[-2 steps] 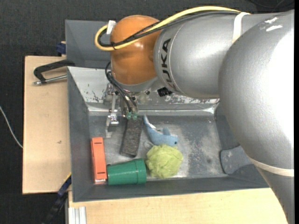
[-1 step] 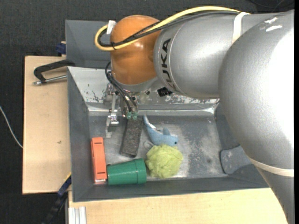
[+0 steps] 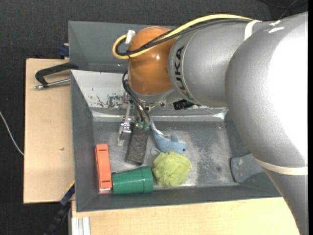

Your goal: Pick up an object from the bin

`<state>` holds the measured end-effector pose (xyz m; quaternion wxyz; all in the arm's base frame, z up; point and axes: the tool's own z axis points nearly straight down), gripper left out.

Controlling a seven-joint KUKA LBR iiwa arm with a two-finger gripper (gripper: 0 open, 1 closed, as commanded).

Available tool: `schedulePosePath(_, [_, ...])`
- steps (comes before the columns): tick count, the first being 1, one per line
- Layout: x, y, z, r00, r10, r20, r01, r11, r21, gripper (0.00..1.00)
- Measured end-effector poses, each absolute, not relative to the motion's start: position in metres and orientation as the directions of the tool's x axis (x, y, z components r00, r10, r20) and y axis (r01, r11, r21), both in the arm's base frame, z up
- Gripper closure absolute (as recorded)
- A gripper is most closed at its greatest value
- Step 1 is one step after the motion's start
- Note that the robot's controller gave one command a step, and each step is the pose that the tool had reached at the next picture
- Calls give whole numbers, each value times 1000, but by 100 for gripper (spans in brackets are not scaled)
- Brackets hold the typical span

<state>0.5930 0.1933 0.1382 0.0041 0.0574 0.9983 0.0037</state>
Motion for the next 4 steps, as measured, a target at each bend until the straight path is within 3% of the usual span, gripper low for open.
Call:
schedulePosePath(1, [588,146,75,-996,-90,-4,-90,996,4,100])
schedulePosePath(2, [587,145,73,-996,-90,-2,-90,996,3,0])
schedulePosePath(3, [587,145,73,-996,-89,-2,-89,996,3,0])
schedulePosePath(4, [592,72,76,-802,-597,-11,-597,802,-3,100])
